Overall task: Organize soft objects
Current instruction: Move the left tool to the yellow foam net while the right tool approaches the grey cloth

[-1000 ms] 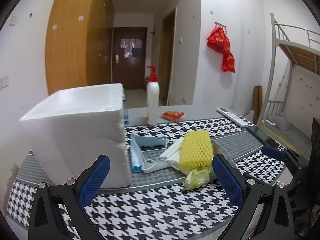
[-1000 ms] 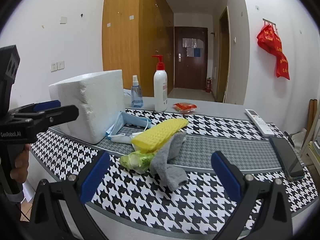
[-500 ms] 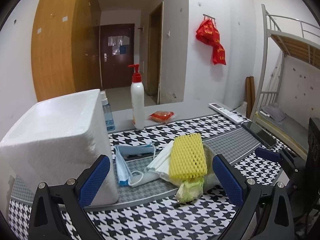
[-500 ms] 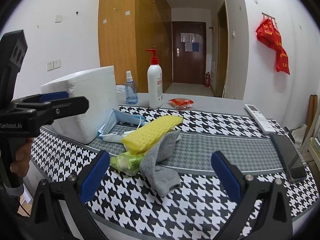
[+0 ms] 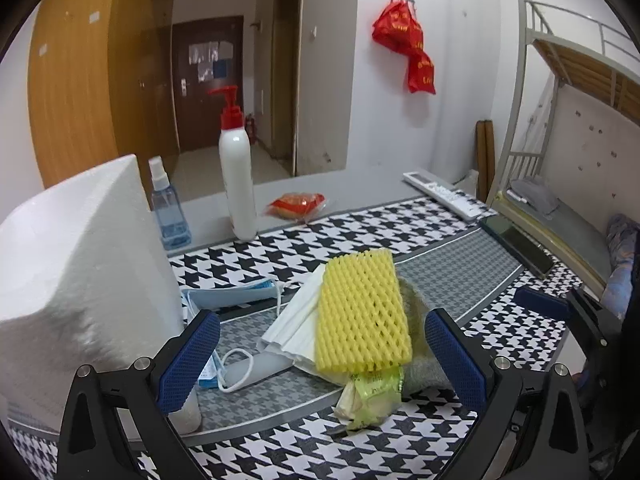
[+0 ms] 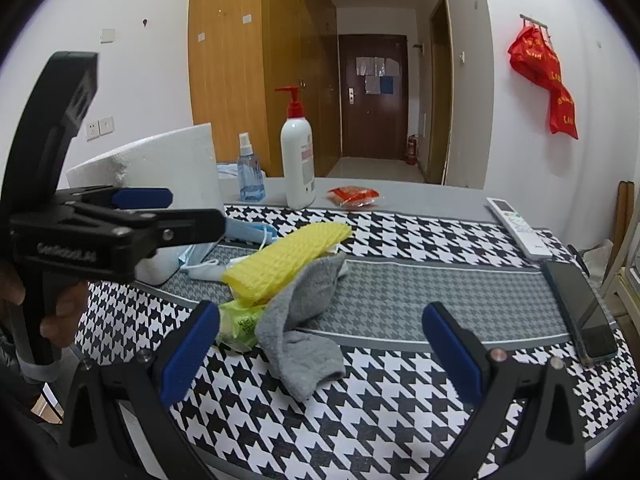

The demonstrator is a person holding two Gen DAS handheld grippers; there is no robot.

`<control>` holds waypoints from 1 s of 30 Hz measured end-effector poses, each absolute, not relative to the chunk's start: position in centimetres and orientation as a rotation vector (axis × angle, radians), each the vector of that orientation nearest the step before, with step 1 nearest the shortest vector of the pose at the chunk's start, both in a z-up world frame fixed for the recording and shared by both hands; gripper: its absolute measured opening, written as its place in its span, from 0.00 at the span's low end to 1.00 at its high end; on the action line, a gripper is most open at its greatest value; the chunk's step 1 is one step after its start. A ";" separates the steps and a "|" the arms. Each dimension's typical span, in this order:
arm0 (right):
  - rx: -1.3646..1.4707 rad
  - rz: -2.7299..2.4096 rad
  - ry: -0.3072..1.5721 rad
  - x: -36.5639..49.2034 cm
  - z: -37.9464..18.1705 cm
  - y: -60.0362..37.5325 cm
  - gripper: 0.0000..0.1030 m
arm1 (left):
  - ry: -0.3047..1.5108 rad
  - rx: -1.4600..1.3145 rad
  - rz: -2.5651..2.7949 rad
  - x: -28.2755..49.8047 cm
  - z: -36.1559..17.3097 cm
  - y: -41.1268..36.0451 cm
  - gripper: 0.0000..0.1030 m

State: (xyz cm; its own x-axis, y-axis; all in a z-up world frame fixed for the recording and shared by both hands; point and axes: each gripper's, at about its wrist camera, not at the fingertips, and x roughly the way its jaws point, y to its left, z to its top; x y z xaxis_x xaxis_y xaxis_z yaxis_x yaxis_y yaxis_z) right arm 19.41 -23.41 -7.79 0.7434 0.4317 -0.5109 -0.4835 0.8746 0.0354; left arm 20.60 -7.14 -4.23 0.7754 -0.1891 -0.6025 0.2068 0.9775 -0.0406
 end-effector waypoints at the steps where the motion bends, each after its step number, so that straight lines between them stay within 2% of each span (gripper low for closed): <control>1: -0.107 0.500 0.540 19.6 -7.9 -23.4 0.99 | 0.658 0.032 -0.225 20.9 -4.4 -7.3 0.99; 17: -0.103 0.500 0.571 20.2 -8.7 -24.0 0.99 | 0.755 0.022 -0.285 23.6 -6.3 -8.6 0.99; 23: -0.114 0.510 0.575 20.0 -8.8 -24.0 0.99 | 0.782 0.022 -0.317 24.3 -7.3 -8.8 0.81; 30: -0.142 0.514 0.588 20.1 -8.7 -23.1 0.99 | 0.797 0.029 -0.334 24.5 -8.2 -9.1 0.78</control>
State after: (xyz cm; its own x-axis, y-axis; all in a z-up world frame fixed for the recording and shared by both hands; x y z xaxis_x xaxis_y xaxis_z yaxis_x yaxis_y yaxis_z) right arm 20.09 -23.05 -8.75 0.7106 0.4221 -0.5629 -0.5011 0.8652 0.0162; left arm 24.46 -9.07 -8.23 0.6493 -0.2834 -0.7057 0.3052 0.9471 -0.0996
